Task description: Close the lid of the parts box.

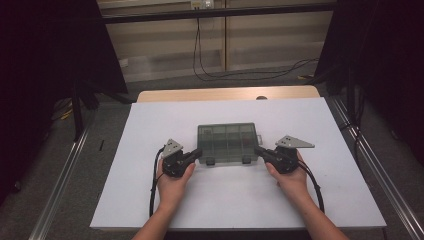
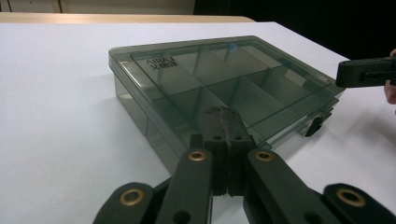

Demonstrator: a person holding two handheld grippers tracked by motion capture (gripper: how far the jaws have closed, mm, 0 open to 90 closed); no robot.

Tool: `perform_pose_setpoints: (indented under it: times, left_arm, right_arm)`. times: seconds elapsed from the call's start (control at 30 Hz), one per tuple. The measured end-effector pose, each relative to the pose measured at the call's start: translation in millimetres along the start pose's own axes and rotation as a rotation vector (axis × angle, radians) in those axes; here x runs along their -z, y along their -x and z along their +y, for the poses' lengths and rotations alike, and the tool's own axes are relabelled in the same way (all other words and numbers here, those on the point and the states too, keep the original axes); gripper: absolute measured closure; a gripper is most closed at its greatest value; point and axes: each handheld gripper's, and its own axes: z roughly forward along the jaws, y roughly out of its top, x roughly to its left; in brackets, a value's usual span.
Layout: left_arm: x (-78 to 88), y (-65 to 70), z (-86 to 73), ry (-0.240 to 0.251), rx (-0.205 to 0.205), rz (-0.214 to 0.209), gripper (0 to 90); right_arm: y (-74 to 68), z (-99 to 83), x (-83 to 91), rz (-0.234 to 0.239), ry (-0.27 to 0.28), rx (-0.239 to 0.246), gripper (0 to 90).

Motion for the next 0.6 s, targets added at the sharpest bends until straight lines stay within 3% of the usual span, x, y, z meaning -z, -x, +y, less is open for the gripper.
perform_pose_setpoints:
  times: [0.13, 0.33, 0.47, 0.6]
  left_arm:
    - [-0.2, -0.3, -0.1, 0.001, -0.001, -0.001, 90.0]
    - [-0.2, -0.3, -0.3, 0.004, 0.0, -0.005, 90.0]
    - [-0.3, -0.6, -0.1, 0.002, 0.003, -0.001, 90.0]
    - [-0.7, -0.1, -0.1, 0.007, 0.008, 0.001, 90.0]
  right_arm:
    - [2.8, 2.7, 7.5, 0.0, 0.005, -0.014, 75.4]
    - [10.6, 4.6, 21.8, 0.007, 0.039, -0.02, 41.6]
    - [13.1, 6.3, 29.9, -0.014, 0.041, -0.009, 18.5]
    - [20.2, 5.1, 36.4, -0.022, 0.035, -0.009, 1.7]
